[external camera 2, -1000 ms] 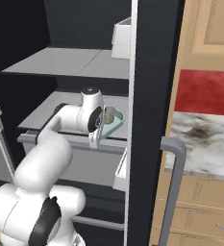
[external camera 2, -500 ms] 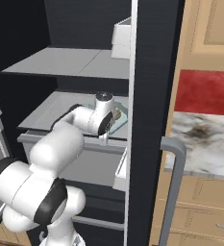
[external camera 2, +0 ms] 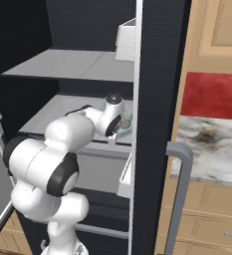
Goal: Place two dumplings into each of the tupperware containers and then place the containers in the fridge.
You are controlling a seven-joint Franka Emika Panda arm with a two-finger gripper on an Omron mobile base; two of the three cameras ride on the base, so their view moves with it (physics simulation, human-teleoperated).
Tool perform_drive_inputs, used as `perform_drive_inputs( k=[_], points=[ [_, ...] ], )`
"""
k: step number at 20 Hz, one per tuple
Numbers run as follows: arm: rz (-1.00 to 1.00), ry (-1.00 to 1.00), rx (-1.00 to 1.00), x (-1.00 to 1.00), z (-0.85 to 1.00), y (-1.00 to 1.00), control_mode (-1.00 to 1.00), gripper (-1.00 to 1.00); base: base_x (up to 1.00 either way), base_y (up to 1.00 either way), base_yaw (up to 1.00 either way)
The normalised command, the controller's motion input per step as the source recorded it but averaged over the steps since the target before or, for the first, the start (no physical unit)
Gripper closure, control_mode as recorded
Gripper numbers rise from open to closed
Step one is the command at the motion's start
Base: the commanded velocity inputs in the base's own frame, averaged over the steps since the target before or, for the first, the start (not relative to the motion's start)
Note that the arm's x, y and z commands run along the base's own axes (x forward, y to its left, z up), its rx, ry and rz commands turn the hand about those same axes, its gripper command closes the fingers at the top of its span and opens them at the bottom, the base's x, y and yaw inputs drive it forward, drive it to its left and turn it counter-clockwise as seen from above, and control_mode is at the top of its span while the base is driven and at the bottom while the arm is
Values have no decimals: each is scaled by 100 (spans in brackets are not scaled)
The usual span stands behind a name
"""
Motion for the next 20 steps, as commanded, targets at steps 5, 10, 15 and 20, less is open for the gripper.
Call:
perform_drive_inputs(
  k=[5, 10, 15, 20],
  points=[
    [0, -1, 0, 36, -37, -5, -100, 100, 0, 0, 0],
    [0, -5, 0, 9, -24, -2, -100, -100, 0, 0, 0],
    [0, -12, 1, 0, -3, 0, -100, -100, 0, 0, 0],
    [0, -23, 1, -1, -1, 0, -100, -100, 0, 0, 0]
  ],
)
